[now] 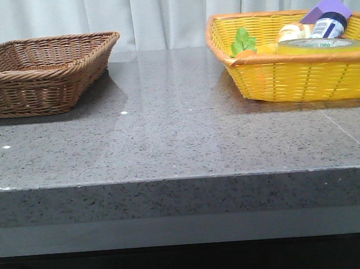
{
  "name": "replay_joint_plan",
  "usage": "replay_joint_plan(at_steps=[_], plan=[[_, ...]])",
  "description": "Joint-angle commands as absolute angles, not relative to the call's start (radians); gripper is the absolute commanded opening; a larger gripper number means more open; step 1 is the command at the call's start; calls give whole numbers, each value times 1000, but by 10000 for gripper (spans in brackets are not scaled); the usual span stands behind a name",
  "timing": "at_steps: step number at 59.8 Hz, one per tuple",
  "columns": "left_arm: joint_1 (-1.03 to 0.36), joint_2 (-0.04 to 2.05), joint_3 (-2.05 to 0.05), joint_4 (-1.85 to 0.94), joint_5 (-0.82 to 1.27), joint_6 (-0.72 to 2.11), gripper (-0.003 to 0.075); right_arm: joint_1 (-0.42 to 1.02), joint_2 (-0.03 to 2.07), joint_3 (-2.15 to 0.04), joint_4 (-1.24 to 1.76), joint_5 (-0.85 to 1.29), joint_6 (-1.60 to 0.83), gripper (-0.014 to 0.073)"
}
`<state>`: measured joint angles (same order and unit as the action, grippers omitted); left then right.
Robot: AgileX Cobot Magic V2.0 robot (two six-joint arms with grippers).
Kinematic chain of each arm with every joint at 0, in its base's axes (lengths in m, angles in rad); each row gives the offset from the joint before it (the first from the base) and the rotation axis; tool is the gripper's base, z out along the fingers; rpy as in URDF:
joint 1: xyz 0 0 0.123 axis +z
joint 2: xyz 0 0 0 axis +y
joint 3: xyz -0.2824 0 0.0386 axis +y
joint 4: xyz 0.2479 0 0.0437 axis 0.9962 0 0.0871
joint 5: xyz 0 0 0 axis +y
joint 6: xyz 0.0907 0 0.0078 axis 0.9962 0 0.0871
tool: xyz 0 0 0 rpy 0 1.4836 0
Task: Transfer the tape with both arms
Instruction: 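Move the right gripper over the yellow basket toward the tape roll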
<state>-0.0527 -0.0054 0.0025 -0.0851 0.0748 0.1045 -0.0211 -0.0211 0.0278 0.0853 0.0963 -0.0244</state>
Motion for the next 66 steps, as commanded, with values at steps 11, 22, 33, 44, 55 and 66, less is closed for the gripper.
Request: replay_joint_plan(at_steps=[11,22,33,44,55,66], plan=[[-51,-26,12,-84,-11,103,-20,-23,-33,21,77,17,-24,-61],[-51,-26,12,-84,-11,103,-20,-23,-33,21,77,17,-24,-61],[-51,-26,12,-84,-11,103,-20,-23,-33,21,77,17,-24,-61],[-51,-26,12,-84,-11,103,-20,-23,-33,21,77,15,-24,-61],[-51,-26,11,-93,-78,103,-20,-23,-33,20,78,0,-24,-61],[-51,-17,-68,-93,-89,103,-20,-23,-33,-61,95,-11,-24,-61]])
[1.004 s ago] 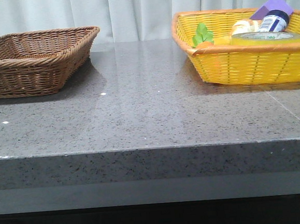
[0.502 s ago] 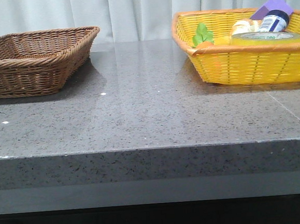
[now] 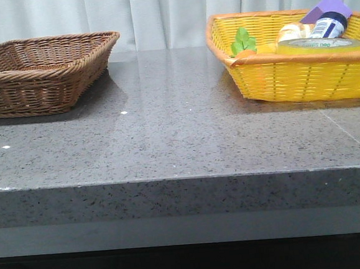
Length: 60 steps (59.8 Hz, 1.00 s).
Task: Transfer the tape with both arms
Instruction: 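Move the right gripper over the yellow basket toward the tape roll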
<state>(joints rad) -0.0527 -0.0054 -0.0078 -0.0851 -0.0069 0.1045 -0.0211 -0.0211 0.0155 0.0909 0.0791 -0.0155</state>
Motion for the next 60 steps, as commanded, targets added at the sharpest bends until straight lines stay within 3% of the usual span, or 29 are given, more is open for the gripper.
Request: replay_joint_plan(at_steps=[1,15,38,60], plan=[[-51,-17,-85,-93,-87,103,-20,-23,-33,-79,95,-8,-24,-61],[-51,62,-323,-93,-16,103,-20,-23,16,-318,76,117,-24,-61],[-51,408,-789,-93,346,103,-20,-23,319,-719,76,443,-24,-61],[-51,666,-866,-93,463,103,-20,-23,589,-850,76,650,-24,-61]])
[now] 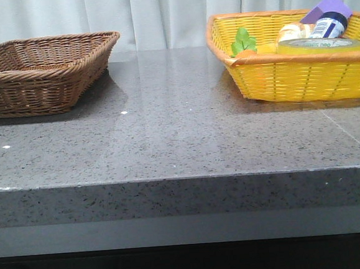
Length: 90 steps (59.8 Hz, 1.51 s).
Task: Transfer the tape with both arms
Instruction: 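Move the right gripper over the yellow basket toward the tape roll, then grasp the yellow tape roll through its hole with the right gripper and lift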
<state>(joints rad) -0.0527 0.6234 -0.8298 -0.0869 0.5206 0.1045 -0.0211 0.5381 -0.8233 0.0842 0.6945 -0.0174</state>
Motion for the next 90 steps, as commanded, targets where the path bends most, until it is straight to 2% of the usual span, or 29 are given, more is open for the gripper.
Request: replay_joint_plan(at_steps=[1,19,25,31,38,41,45,74,90], plan=[[-51,673,-866,-93,465,103,-20,-23,602,-850,76,649,-24,-61],[-51,831,-866,-93,432,103,-20,-23,742,-850,57,663,-24,-60],[-51,856,-866,-91,415,103,-11,-23,765,-850,26,672,-24,-13],[-51,864,-866,-89,405,103,100,-23,781,-850,20,676,-24,150],[-51,864,-866,-89,379,103,362,-23,795,-851,20,676,-24,419],[-51,864,-866,-89,374,103,444,-23,807,-855,20,679,-24,475],[-65,864,-868,-113,385,103,496,-23,826,-869,22,688,-24,489],[-548,864,-870,-146,381,162,492,-23,1200,-1228,28,888,-24,484],[-685,864,-870,-146,342,162,492,-23,1412,-1453,79,980,-24,484]])
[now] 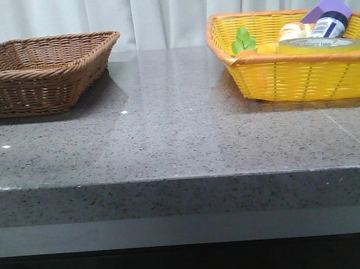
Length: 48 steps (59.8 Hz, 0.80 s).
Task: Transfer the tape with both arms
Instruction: 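Grasp the yellow tape roll through its hole with the right gripper and lift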
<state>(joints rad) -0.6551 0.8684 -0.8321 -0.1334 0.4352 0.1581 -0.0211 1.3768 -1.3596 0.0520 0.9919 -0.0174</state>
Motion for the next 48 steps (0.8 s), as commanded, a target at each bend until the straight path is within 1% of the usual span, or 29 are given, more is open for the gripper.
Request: replay_joint_plan(at_steps=[1,21,44,48], plan=[[-688,864,-870,-146,338,162,492,-23,1422,-1463,83,983,-24,484],[-700,864,-870,-146,331,162,492,-22,1651,-1632,90,1006,-24,484],[-700,864,-870,-146,331,162,492,-22,1827,-1710,90,1003,-24,484],[-700,864,-870,-146,331,162,492,-22,1843,-1711,90,1003,-24,467]])
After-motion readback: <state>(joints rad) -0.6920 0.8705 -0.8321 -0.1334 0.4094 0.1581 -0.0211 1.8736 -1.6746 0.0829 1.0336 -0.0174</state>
